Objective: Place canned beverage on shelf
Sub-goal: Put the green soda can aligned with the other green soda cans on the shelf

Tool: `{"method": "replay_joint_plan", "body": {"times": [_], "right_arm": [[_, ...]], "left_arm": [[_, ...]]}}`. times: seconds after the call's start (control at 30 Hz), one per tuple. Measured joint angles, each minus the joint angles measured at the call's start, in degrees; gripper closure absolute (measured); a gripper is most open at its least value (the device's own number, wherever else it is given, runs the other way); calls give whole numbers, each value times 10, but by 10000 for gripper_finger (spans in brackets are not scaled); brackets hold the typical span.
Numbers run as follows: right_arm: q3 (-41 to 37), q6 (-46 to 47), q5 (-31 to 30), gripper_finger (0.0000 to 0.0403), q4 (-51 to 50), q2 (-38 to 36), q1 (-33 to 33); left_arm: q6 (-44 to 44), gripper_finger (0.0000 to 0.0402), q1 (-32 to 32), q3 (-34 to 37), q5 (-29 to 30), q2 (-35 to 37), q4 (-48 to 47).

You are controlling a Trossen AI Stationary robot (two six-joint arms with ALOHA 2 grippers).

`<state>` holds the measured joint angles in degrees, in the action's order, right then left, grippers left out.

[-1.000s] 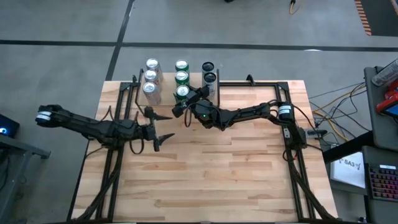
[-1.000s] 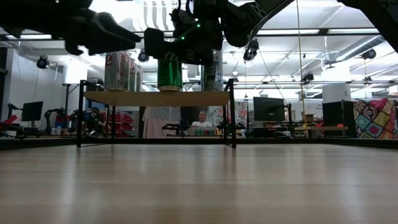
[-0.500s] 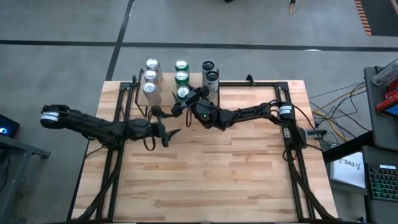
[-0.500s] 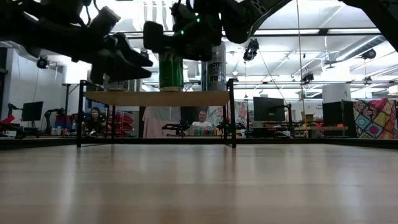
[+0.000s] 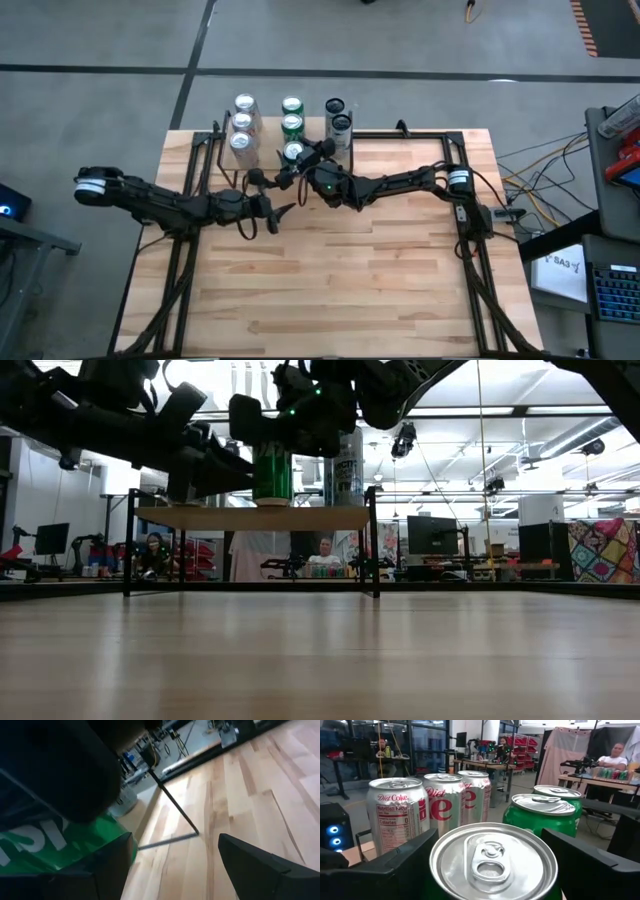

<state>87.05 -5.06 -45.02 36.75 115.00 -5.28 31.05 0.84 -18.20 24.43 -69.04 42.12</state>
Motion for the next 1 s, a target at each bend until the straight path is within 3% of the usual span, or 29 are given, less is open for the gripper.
{"method": "replay_joint_plan", "body": {"times": [0.33,0.47,0.83,1.0], "right_arm": [[0,-1,0,62,0,0,0],[0,-6,0,62,0,0,0],[0,-10,0,62,0,0,0],[0,-11,0,62,0,0,1]], "left_arm": [[-7,123,0,-1,8,-71,113],[-6,123,0,-1,41,-96,159],[-17,124,-6,-10,58,-148,205],[-18,124,-8,-16,91,-170,224]]}}
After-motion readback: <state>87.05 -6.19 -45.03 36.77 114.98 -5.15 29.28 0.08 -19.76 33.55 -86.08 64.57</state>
